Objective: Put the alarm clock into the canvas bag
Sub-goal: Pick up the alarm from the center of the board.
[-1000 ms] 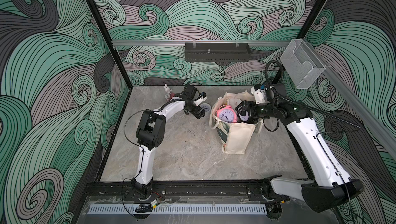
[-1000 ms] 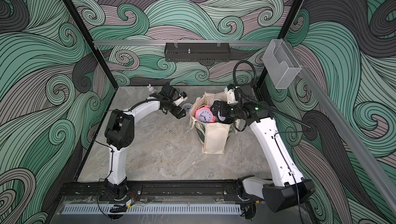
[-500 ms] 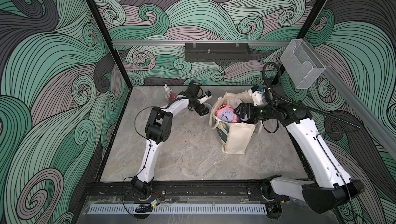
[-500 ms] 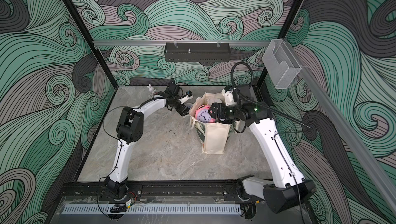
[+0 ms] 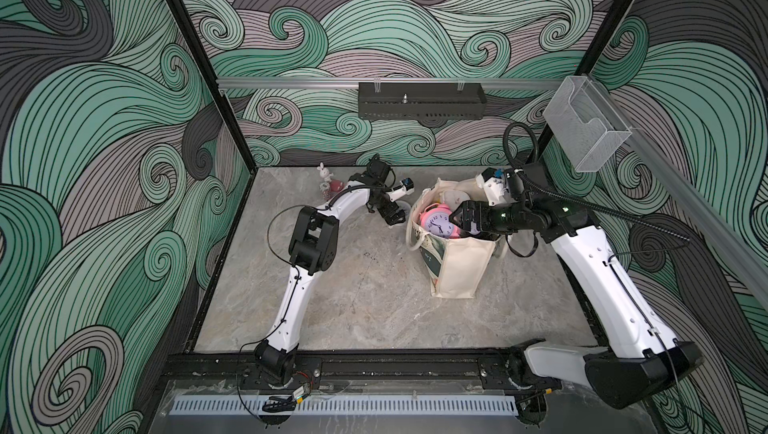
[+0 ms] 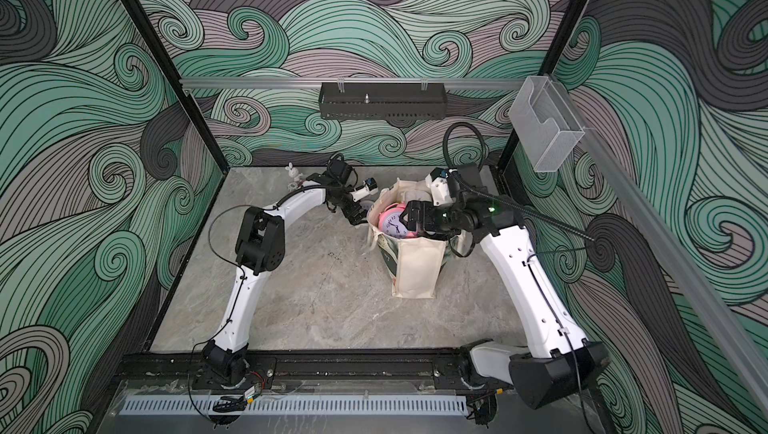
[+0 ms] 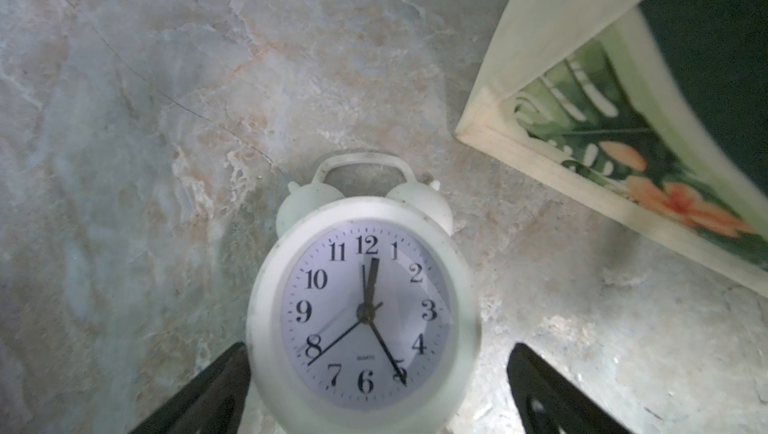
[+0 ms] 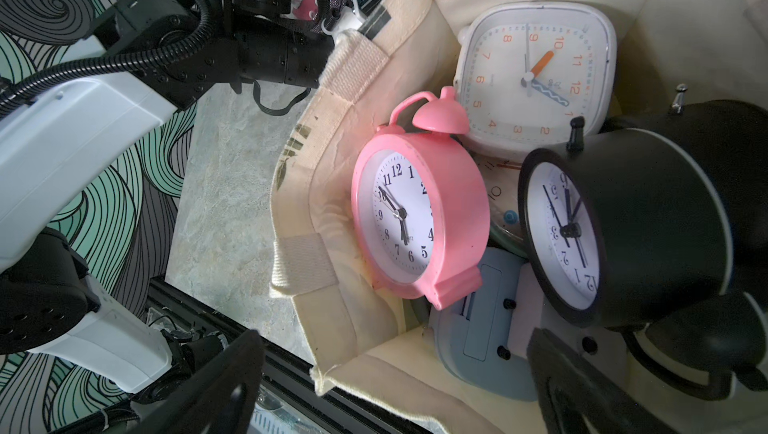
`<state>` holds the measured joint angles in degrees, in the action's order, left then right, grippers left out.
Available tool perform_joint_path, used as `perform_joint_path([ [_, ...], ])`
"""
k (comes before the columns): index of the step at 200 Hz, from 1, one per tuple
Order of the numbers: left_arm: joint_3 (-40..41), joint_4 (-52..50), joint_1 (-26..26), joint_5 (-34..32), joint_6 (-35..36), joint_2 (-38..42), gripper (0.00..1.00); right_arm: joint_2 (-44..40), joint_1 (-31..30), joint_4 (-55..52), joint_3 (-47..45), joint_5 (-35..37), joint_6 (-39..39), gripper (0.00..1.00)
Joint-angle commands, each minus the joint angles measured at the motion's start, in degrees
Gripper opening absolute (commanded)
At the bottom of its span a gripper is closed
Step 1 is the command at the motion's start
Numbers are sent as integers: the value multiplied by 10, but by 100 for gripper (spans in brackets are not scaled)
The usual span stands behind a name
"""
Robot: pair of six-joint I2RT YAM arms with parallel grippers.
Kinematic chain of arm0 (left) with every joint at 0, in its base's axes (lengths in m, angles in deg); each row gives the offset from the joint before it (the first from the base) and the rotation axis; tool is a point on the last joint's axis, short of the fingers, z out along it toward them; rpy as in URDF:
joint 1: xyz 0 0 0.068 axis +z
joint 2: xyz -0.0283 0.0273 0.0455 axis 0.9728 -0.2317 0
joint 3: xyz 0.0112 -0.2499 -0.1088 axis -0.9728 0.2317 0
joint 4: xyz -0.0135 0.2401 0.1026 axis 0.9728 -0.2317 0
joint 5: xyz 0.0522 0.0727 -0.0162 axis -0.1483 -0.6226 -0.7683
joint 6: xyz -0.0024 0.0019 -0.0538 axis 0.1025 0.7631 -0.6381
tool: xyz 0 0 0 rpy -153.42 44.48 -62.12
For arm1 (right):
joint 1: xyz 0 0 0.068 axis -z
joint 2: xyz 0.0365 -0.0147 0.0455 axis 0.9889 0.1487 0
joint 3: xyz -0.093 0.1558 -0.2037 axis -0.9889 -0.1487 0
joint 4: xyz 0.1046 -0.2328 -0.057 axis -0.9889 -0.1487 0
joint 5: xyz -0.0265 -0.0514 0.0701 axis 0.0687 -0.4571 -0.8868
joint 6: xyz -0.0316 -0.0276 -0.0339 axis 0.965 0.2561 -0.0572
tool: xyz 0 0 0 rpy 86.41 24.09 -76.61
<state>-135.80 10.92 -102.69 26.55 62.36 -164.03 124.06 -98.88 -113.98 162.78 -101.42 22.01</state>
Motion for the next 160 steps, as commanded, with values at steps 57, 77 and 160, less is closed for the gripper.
perform_joint_path([
  [57,-70,-18,-10,-30,-8,-55,99,11,-8,-16,16,-8,5,100],
  [77,-70,-15,-13,-37,-8,-60,99,13,-8,-15,16,-7,5,100],
  [160,20,89,-15,-50,-46,-4,76,-2,-9,-15,22,11,1,100],
])
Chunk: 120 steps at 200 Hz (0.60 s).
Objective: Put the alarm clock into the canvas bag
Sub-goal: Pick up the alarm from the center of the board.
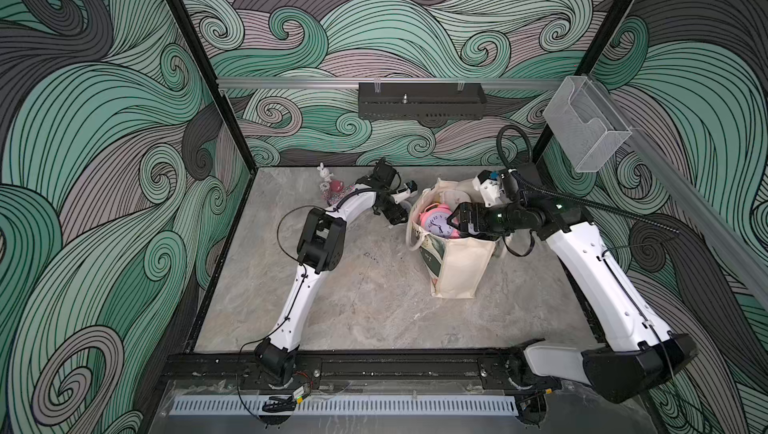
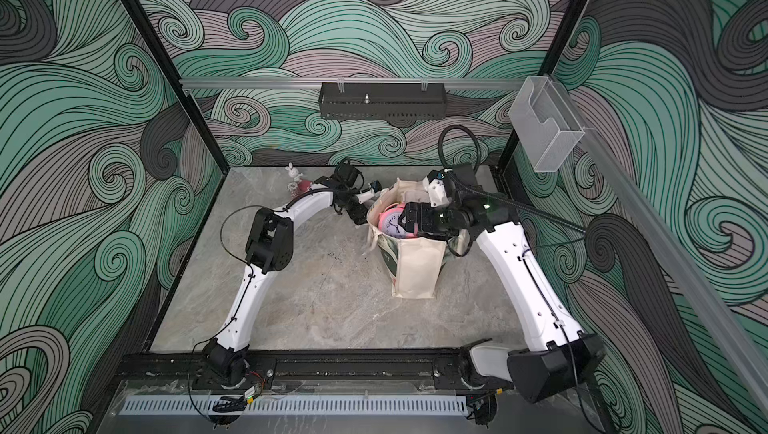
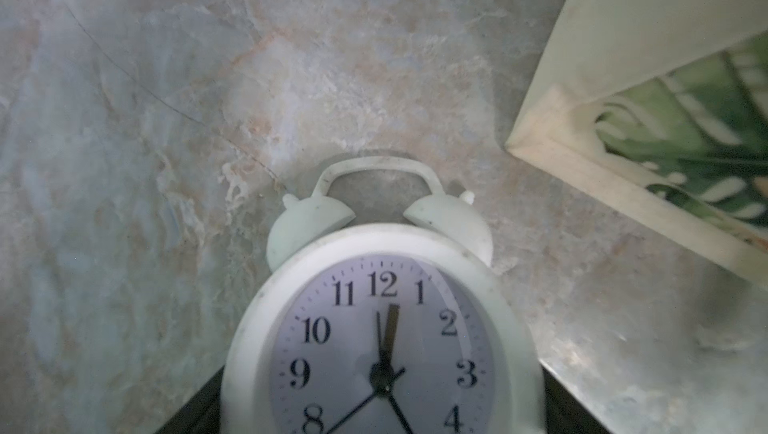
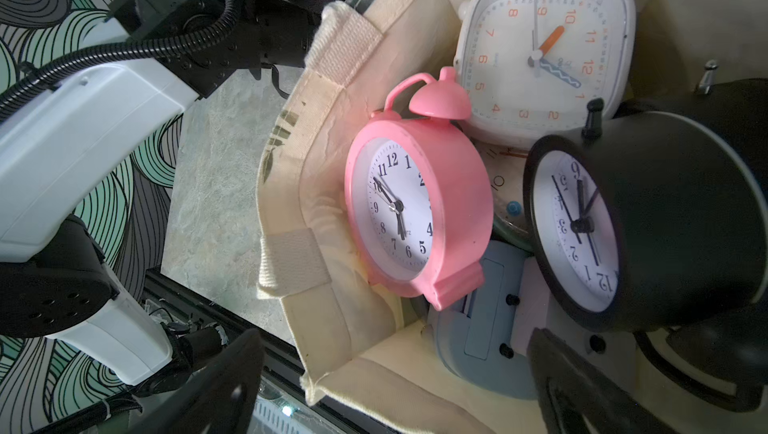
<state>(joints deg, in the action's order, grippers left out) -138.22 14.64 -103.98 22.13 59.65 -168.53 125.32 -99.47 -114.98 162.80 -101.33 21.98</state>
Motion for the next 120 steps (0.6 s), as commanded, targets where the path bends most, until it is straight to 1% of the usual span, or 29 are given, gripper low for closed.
perform_joint_path([
  [1,47,54,-2,-6,-20,43,76,-15,-3,-5,22,11,0,100],
  [20,95,85,-1,-17,-42,79,73,-21,-3,-5,31,21,1,100],
  [46,137,88,3,-97,-93,126,70,-20,-5,20,48,22,-11,100],
  [65,166,74,13,-135,-124,156,65,-9,-18,47,67,16,-25,100],
  [78,193,66,24,-147,-150,182,64,6,-38,66,85,12,-32,100],
  [98,267,84,43,-164,-195,238,64,44,-68,72,129,9,-34,100],
  [120,370,118,58,-194,-244,314,64,76,-95,94,159,6,-41,100],
])
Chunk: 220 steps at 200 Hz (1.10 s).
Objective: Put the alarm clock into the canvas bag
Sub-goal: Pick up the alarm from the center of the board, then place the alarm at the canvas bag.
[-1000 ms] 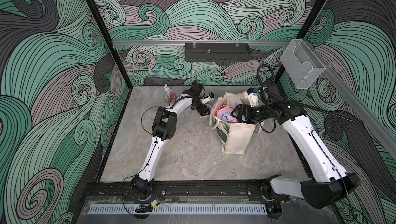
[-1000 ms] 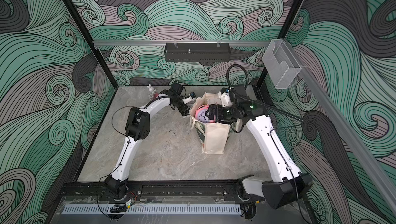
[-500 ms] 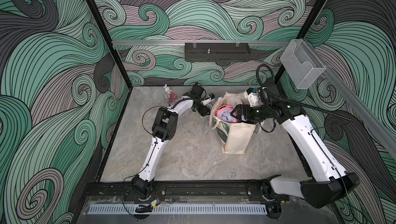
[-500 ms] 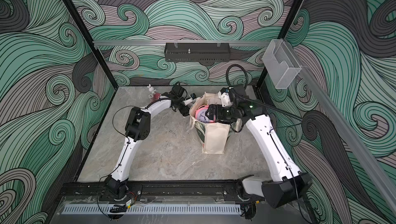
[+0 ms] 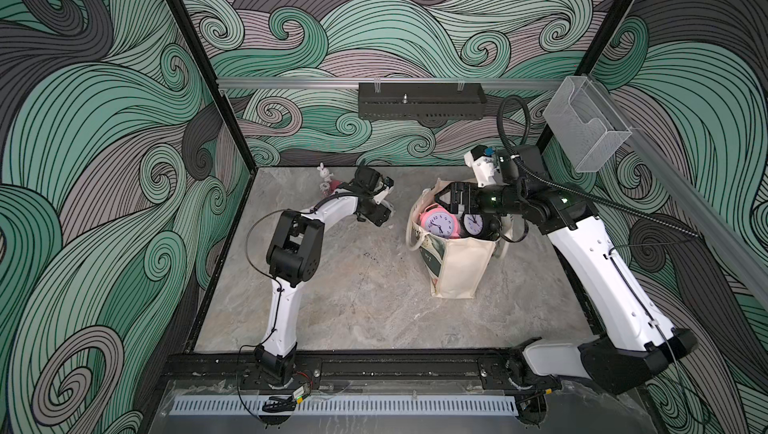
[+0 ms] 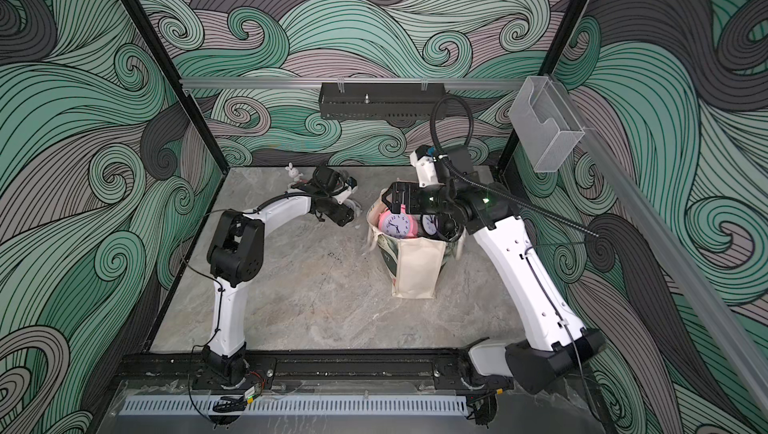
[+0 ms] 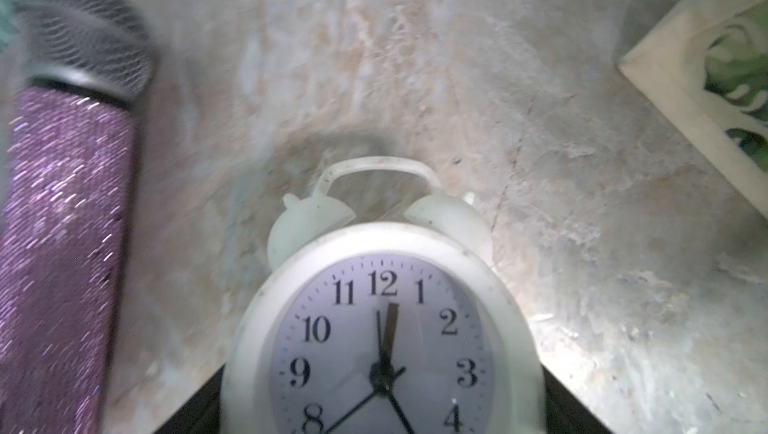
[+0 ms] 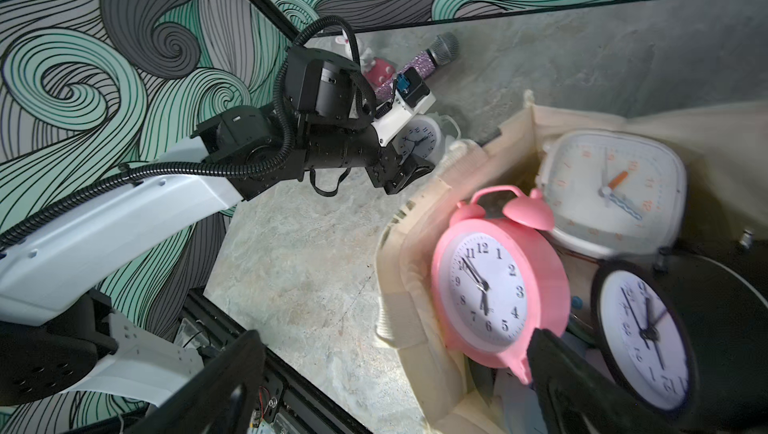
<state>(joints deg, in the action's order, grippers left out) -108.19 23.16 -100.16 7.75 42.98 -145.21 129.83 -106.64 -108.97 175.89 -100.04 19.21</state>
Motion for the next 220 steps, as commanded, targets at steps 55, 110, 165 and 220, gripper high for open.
perform_joint_path([
  [55,212,0,38,-97,-230,290,64,61,-47,29,52,-26,-14,100],
  [110,372,174,23,138,-281,542,64,28,-48,25,18,-60,-22,100],
  [165,424,291,-83,234,-199,614,63,37,-68,23,21,-121,-41,98],
  [220,419,315,-134,219,-166,614,63,65,-83,15,34,-132,-49,76],
])
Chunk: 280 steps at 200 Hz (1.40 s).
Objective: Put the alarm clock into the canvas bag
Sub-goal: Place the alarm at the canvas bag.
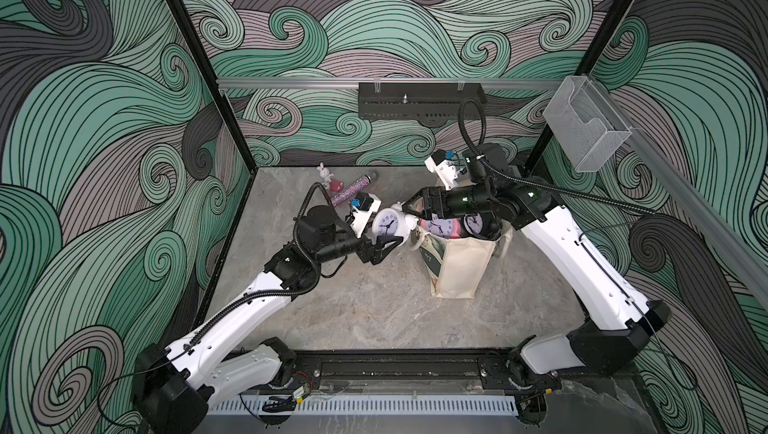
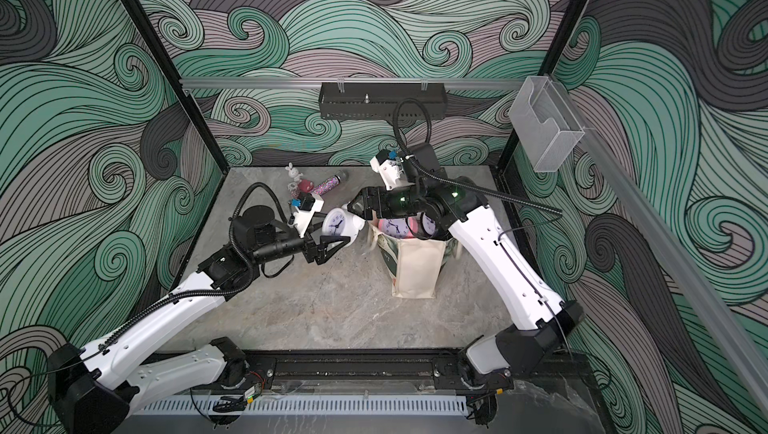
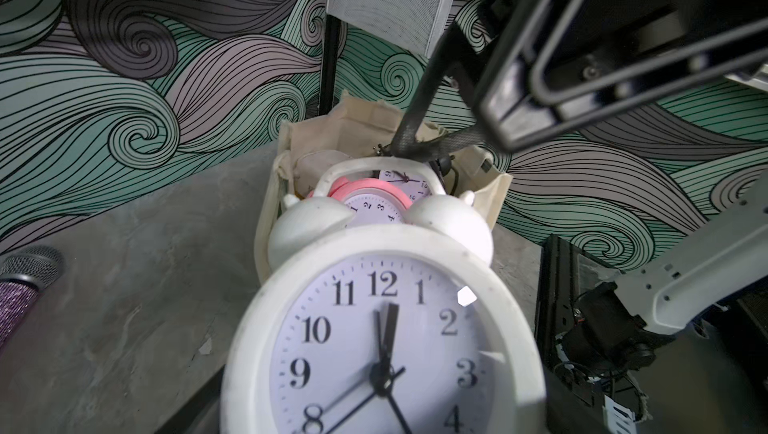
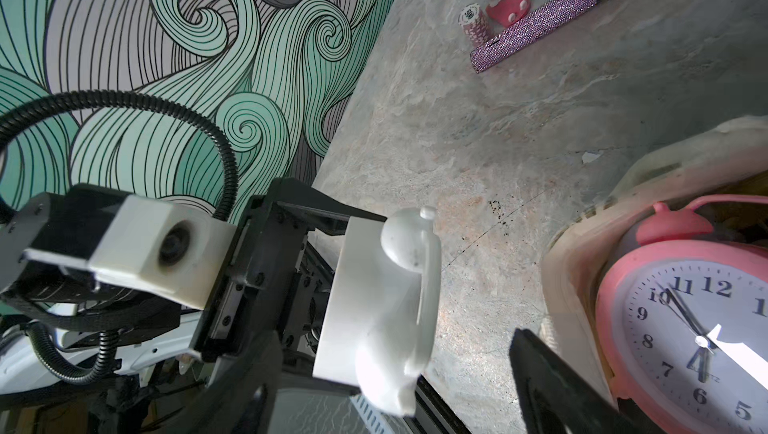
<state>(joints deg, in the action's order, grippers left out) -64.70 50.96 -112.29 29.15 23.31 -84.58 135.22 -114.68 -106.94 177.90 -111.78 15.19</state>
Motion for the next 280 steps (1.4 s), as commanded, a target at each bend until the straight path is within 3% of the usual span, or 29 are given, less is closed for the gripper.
perform_joint_path([
  [1,-16,36,-14,4,32,8,63,12,-2,-5,15,-15,-8,75],
  [65,-14,21,-24,-28,56,10,64,20,-4,4,24,-22,-24,40],
  [153,-7,33,-25,-47,50,13,64,12,-4,5,1,-19,-28,23],
  [194,-8,28,-25,-55,50,7,68,7,3,3,7,-8,-25,0],
  [203,-13,21,-25,-60,47,3,74,2,11,2,10,-3,-23,0],
  [207,-15,16,-25,-62,44,1,95,-1,16,1,12,0,-23,0],
  [210,-17,13,-25,-63,42,-2,98,-3,21,1,12,1,-21,0],
  [255,-51,-87,-25,-105,-12,-35,99,-80,164,-15,-18,27,-9,0],
  [280,-38,-95,-25,-94,-26,-38,99,-98,202,-40,-42,76,21,0],
])
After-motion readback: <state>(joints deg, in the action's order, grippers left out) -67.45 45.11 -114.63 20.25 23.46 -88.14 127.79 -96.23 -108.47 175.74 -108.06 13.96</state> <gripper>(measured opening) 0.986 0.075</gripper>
